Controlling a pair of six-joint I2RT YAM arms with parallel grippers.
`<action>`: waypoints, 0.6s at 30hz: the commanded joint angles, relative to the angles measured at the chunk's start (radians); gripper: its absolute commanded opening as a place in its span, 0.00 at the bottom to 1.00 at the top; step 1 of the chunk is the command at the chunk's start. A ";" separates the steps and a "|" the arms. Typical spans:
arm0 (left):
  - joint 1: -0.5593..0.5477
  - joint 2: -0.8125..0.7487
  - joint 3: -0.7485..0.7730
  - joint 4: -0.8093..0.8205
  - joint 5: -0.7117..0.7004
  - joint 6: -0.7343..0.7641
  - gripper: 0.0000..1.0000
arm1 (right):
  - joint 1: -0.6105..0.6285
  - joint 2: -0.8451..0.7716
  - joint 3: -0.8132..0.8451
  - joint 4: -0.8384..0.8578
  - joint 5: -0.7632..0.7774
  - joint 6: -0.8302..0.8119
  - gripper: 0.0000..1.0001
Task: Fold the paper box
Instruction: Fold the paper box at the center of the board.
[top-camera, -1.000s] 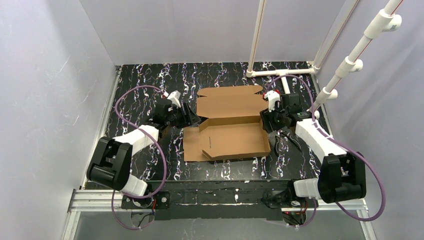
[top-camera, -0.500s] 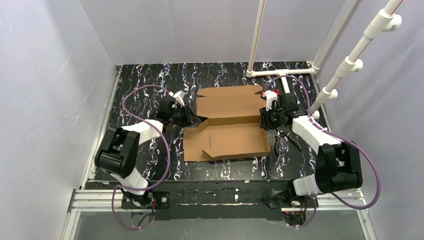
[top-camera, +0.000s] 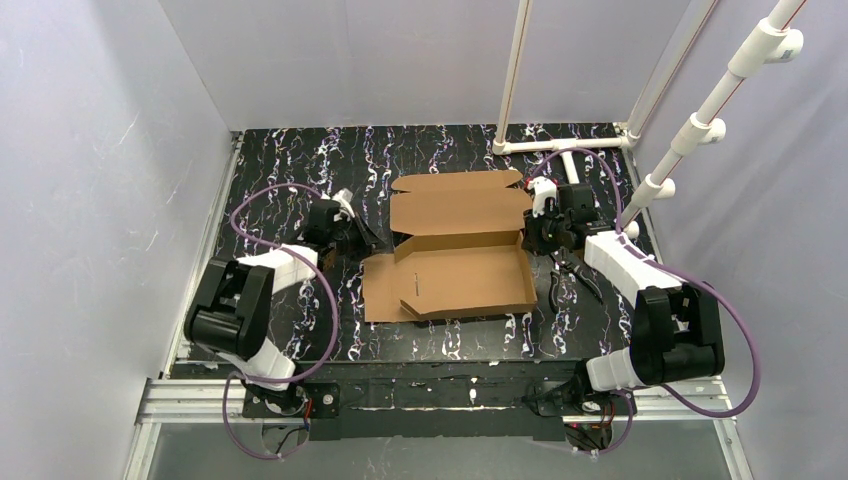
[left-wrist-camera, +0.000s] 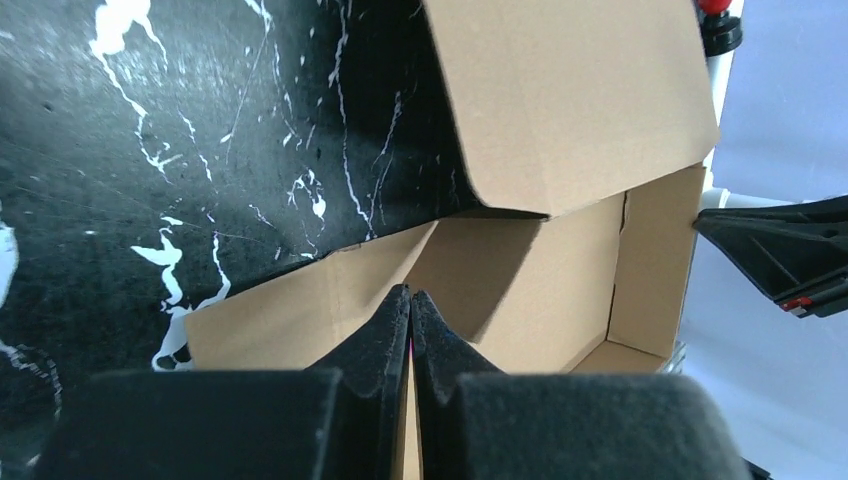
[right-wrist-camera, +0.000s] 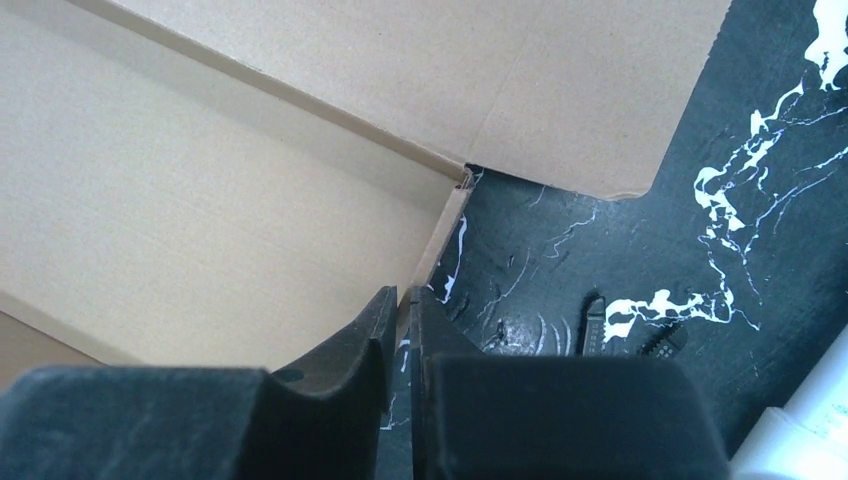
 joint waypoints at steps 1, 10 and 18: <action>-0.027 0.062 0.036 -0.002 0.081 -0.038 0.00 | -0.001 0.023 0.017 0.053 -0.035 0.041 0.17; -0.114 0.150 0.097 0.050 0.072 -0.102 0.00 | 0.002 0.056 0.022 0.062 -0.082 0.063 0.13; -0.157 0.202 0.127 0.090 0.024 -0.167 0.00 | 0.027 0.069 0.017 0.062 -0.100 0.059 0.13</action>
